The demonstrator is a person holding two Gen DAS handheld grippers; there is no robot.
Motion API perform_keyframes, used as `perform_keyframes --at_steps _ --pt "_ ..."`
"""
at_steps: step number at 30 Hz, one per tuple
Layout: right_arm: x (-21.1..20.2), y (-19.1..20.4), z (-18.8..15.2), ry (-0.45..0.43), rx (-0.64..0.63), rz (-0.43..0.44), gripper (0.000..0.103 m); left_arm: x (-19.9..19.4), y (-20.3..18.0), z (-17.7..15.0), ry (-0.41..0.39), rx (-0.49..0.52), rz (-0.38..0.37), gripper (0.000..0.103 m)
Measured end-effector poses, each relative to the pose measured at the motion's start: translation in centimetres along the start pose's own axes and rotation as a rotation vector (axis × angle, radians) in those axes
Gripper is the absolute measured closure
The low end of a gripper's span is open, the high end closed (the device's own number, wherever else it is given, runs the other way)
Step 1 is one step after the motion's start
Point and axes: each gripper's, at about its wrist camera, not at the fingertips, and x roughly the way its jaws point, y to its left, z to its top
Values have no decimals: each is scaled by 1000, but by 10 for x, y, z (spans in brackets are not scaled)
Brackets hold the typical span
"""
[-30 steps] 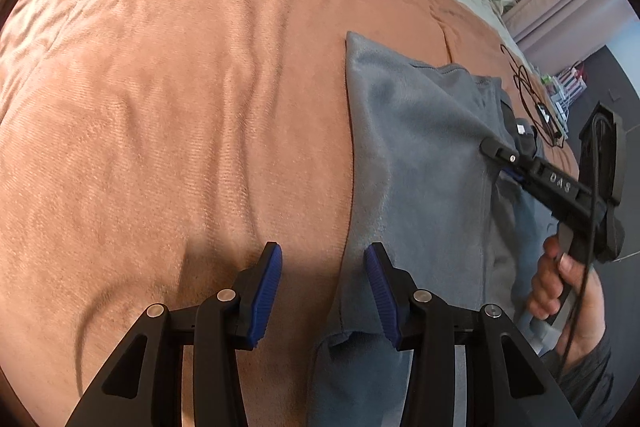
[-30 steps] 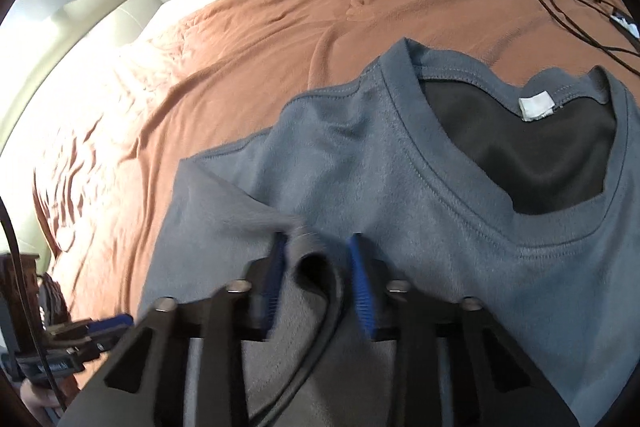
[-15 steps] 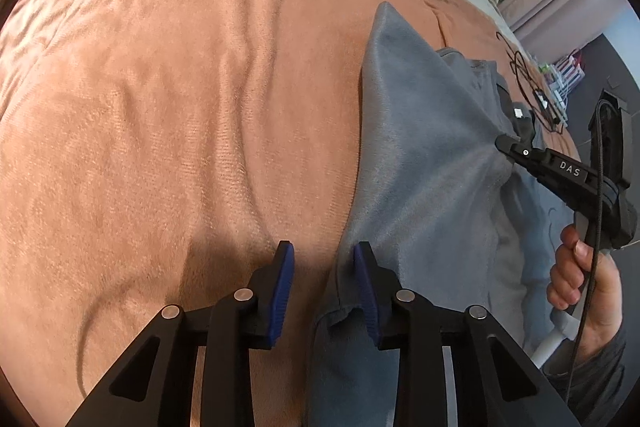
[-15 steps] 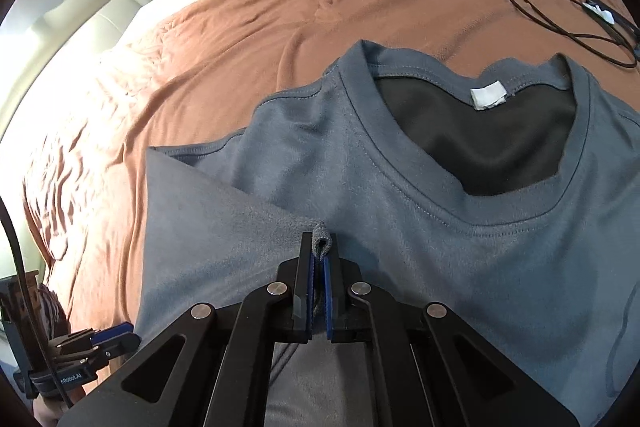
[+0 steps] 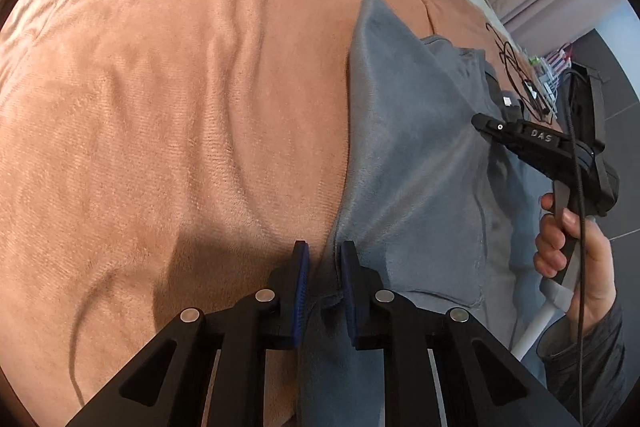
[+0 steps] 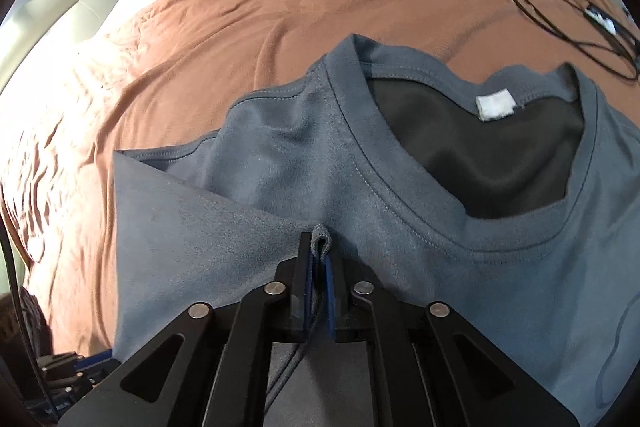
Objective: Fold small clothes
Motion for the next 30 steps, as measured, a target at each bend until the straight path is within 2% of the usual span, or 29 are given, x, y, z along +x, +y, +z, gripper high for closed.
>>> perform_keyframes --at_steps 1,3,7,9,14,19,26,29,30 --pt "-4 -1 0 -7 -1 9 58 -1 0 -1 0 4 0 86" --pt "-16 -1 -3 -42 -11 26 26 -4 0 -2 -8 8 -1 85" --pt "-30 1 -16 -32 -17 64 26 -10 -1 -6 -20 -1 -1 82" --pt "-37 0 -28 -27 -14 88 26 -13 0 -7 -27 -6 9 76" --pt "-48 -10 -58 20 29 177 27 -19 0 -14 -36 -17 18 74" --pt "-50 -12 -77 58 56 235 42 -22 -5 -21 -35 -5 20 74" --pt "-47 -7 -90 84 56 267 42 -21 -9 -30 -31 25 56 74" --pt "-37 -3 -89 113 70 286 54 -17 -11 -32 -28 37 77 74" --pt "-35 -1 -89 118 82 295 54 -16 -11 -32 -28 41 83 74"
